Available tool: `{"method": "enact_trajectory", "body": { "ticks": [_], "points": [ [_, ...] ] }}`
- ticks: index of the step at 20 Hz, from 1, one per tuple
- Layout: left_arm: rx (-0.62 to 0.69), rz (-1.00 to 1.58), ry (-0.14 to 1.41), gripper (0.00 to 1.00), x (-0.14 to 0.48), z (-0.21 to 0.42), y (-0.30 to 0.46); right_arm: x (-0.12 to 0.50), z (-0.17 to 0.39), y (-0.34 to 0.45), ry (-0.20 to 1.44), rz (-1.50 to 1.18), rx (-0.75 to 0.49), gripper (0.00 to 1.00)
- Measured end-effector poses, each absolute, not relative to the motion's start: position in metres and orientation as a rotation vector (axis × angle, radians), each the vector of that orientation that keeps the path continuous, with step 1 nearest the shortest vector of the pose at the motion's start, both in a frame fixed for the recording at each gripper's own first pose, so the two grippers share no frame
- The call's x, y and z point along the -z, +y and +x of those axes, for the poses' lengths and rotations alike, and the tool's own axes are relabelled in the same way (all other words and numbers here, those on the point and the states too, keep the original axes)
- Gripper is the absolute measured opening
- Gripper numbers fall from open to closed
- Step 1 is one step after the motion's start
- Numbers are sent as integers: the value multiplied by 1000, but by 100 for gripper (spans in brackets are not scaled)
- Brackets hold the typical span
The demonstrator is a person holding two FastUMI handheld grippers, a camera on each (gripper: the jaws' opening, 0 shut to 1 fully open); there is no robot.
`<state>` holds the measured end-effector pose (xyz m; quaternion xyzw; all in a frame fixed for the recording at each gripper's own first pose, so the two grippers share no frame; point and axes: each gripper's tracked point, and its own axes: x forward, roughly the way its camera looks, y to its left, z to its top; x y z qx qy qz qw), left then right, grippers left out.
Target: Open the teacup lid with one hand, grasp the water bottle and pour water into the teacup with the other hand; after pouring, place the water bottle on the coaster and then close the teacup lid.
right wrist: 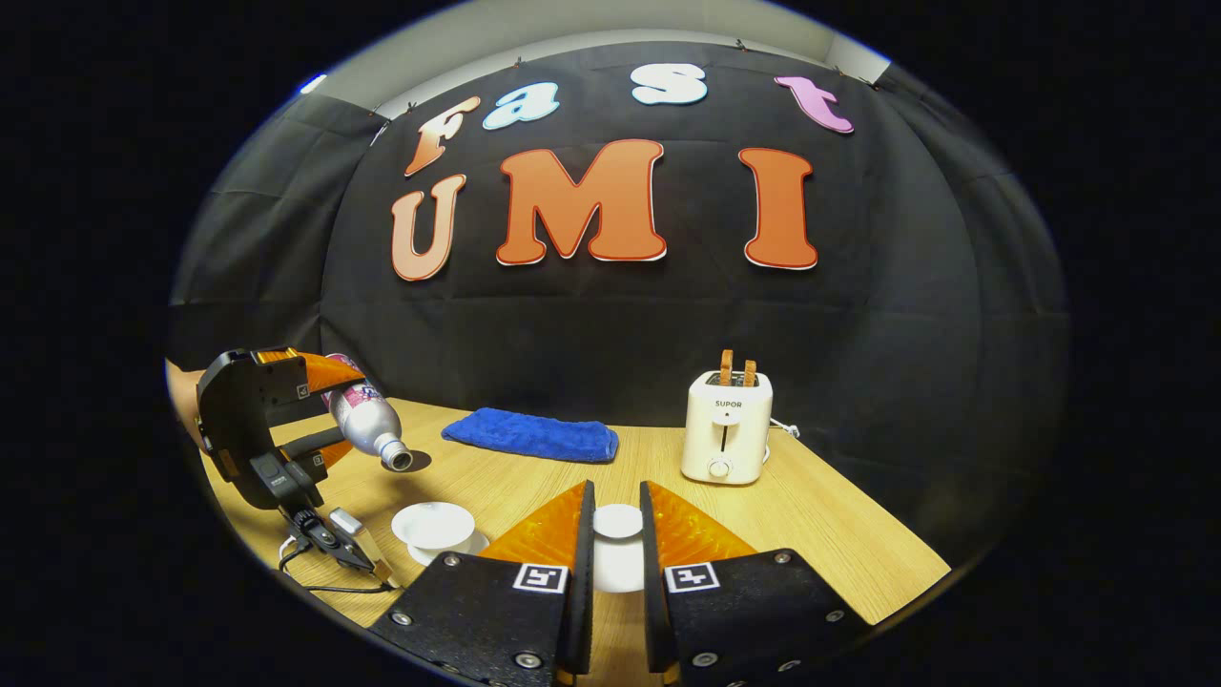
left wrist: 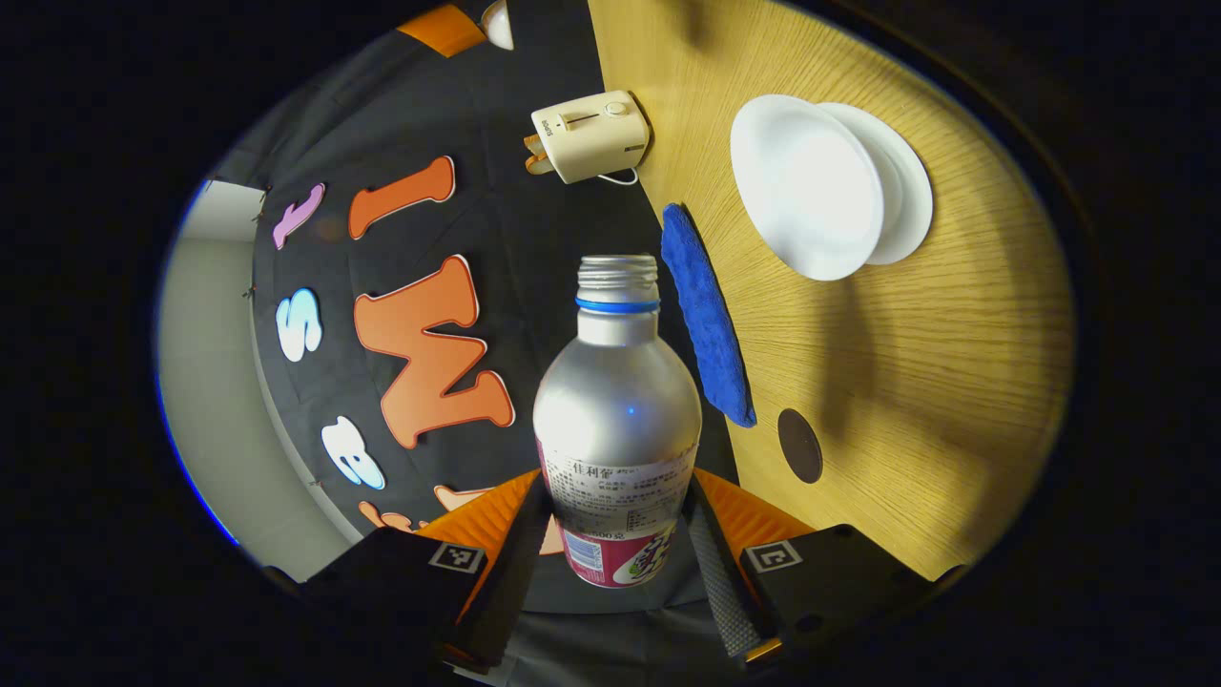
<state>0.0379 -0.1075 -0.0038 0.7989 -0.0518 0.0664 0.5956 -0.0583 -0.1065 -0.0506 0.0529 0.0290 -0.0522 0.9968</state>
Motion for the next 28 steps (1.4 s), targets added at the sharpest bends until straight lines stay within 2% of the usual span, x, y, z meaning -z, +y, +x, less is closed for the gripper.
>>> {"method": "enact_trajectory", "body": {
  "ticks": [1,3,4,6,9,10,11,14,15,16,20,22,27,28],
  "points": [
    [-156,1863,-123,87,4,37,-109,50,-58,-107,55,103,108,23],
    [-157,1876,-124,84,2,38,-110,48,-59,-108,50,104,109,23],
    [-157,1885,-125,87,0,38,-111,47,-60,-108,49,108,108,23],
    [-157,1900,-130,84,-1,38,-114,47,-59,-108,48,111,105,23],
    [-160,1914,-140,84,-5,36,-115,47,-60,-110,48,109,108,23],
    [-164,1917,-144,87,-7,35,-116,48,-60,-109,46,110,109,23],
    [-162,1918,-151,84,-8,34,-117,47,-60,-110,46,110,109,23],
    [-172,1934,-164,84,-17,34,-121,45,-61,-111,40,107,109,23],
    [-175,1942,-167,87,-18,34,-122,44,-61,-112,38,107,111,23],
    [-173,1946,-167,81,-19,34,-122,44,-61,-112,37,107,109,23],
    [-181,1968,-165,87,-23,35,-119,44,-60,-113,38,104,112,23],
    [-184,1977,-161,84,-26,35,-118,44,-60,-115,38,102,116,23],
    [-182,1993,-155,87,-26,39,-115,44,-56,-112,46,96,104,23],
    [-183,2001,-154,84,-27,41,-115,42,-56,-113,45,90,104,23]
  ]
}}
